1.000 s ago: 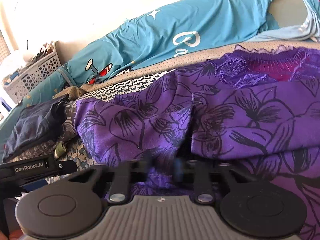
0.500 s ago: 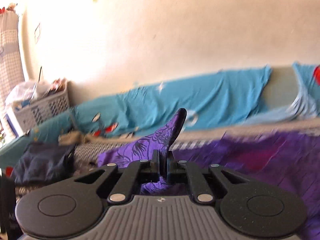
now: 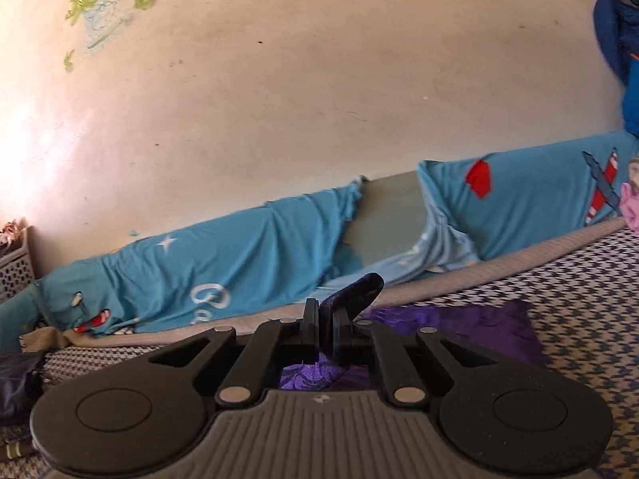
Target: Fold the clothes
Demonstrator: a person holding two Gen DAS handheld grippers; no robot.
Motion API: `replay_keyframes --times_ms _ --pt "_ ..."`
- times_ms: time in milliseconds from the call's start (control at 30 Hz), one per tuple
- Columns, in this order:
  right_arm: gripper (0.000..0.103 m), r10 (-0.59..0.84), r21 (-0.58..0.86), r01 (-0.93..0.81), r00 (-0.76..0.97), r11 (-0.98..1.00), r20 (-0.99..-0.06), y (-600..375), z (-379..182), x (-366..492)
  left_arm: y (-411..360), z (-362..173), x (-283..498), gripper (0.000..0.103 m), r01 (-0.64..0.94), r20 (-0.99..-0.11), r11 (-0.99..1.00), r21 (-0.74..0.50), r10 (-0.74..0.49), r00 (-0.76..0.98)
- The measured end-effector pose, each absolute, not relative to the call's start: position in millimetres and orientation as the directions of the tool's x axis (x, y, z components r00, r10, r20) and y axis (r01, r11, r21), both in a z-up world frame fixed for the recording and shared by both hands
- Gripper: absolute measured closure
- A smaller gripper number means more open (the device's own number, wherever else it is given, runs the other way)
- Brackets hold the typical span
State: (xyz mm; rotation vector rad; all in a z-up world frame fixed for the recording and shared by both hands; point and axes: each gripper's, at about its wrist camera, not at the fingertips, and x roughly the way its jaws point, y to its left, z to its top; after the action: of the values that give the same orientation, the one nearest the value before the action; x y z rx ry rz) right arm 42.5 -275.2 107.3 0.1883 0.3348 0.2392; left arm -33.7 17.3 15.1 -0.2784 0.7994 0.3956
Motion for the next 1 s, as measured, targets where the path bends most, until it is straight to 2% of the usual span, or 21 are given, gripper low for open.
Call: replay_keyframes --times_ms 167,267,333,400,533,800,1000 --pt "0.096 0.217 0.185 -0.163 0.921 0.969 -0.324 -287.6 103.0 40.4 6.2 13.3 -30.1 0.0 -0.429 -0.74 0.901 -0.073 0.239 0.628" --pt "0.095 0.184 0.16 -0.127 0.885 0.979 -0.427 -288.9 89.8 45.0 2.9 13.6 -29.3 0.0 -0.425 -0.739 0.902 -0.071 0.239 0.63" --pt "0.095 0.104 0.107 -0.058 0.862 0.993 -0.496 -292.0 76.6 48.1 1.4 13.9 -29.1 0.0 -0.424 -0.738 0.903 -0.073 0.237 0.632" --pt "0.095 0.046 0.084 -0.002 0.848 0.996 -0.528 -300.2 68.1 49.4 0.2 14.0 -28.9 0.0 -0.422 -0.738 0.903 -0.076 0.234 0.633" --pt "0.095 0.034 0.149 0.062 0.825 0.987 -0.565 -318.5 64.0 53.2 -0.7 12.6 -27.8 0.0 -0.425 -0.74 0.903 -0.069 0.24 0.628" --pt "0.094 0.051 0.187 0.053 0.857 0.981 -0.513 -320.2 78.7 43.5 24.6 14.2 -33.4 0.0 -0.504 -0.729 0.861 -0.065 0.304 0.614" --pt "0.092 0.114 0.183 -0.028 0.87 0.983 -0.479 -307.2 80.7 39.1 43.8 8.4 -39.1 0.0 -0.554 -0.736 0.832 -0.044 0.348 0.581"
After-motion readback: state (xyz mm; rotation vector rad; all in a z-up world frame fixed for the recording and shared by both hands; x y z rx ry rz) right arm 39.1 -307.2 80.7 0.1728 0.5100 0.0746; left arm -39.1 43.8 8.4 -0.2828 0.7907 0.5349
